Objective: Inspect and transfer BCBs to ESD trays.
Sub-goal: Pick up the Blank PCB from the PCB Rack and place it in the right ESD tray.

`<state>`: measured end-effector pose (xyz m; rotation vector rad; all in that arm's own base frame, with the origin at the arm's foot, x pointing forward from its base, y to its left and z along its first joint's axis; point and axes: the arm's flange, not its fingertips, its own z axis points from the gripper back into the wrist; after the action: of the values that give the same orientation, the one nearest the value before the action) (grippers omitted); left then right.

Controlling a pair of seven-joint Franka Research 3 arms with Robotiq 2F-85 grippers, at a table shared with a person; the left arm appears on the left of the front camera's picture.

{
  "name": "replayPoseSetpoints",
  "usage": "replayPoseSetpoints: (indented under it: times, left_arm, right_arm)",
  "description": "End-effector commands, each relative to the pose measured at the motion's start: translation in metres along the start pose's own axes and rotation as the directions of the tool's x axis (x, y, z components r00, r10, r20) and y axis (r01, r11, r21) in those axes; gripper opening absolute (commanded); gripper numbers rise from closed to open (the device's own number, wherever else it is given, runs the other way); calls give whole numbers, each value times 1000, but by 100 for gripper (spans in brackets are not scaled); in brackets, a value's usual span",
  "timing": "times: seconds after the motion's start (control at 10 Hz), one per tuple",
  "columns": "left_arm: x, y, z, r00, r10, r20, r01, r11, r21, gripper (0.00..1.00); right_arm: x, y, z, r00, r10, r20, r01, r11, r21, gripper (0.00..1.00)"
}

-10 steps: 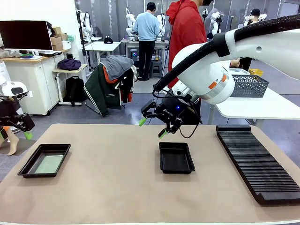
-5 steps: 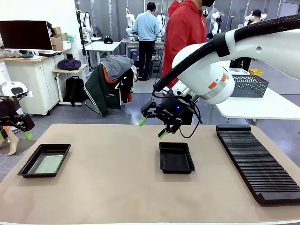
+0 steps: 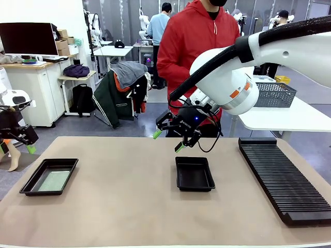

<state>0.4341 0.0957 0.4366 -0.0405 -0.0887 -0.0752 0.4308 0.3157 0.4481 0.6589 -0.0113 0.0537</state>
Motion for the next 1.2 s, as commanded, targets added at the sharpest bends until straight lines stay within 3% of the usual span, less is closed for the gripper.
replayPoseSetpoints:
  times: [0.0,1.1]
  left_arm:
    - [-2,1,-1,1000,-6,0,6,1000,0,100]
    - [-2,1,-1,1000,-6,0,6,1000,0,100]
  right_arm:
    - [2,2,-2,1000,-17,-2,17,1000,-10,100]
    - [2,2,-2,1000,-17,-2,17,1000,-10,100]
